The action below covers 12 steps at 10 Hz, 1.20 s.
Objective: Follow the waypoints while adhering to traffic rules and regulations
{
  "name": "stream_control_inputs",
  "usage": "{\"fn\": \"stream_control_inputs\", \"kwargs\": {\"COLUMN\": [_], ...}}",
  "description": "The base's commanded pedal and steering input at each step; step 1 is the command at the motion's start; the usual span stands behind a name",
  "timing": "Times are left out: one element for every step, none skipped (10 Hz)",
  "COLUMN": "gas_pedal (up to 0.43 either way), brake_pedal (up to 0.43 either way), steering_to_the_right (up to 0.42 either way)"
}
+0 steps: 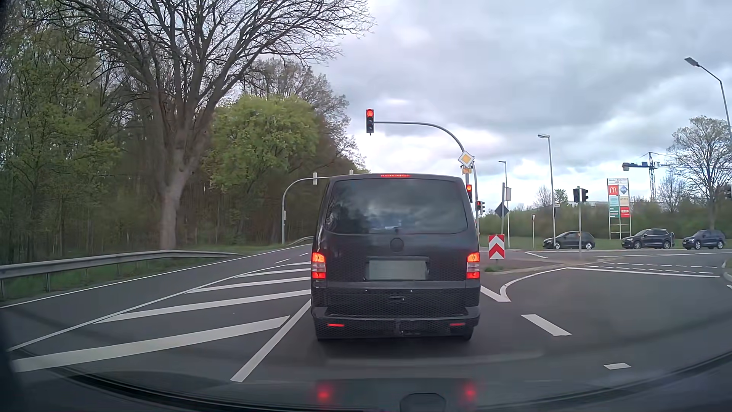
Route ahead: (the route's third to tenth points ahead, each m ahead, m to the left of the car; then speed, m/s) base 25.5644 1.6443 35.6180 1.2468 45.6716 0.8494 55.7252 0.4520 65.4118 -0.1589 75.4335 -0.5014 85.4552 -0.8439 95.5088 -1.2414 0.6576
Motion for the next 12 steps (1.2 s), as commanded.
{"fn": "stream_control_inputs", "kwargs": {"gas_pedal": [0.0,0.0,0.0,0.0,0.0,0.0,0.0,0.0,0.0,0.0,0.0,0.0], "brake_pedal": [0.091,0.098,0.098,0.098,0.098,0.098,0.104,0.104,0.104,0.11,0.116,0.122], "steering_to_the_right": [-0.004,-0.004,-0.004,-0.004,-0.005,-0.005,-0.005,-0.005,-0.005,-0.005,-0.005,-0.005]}}
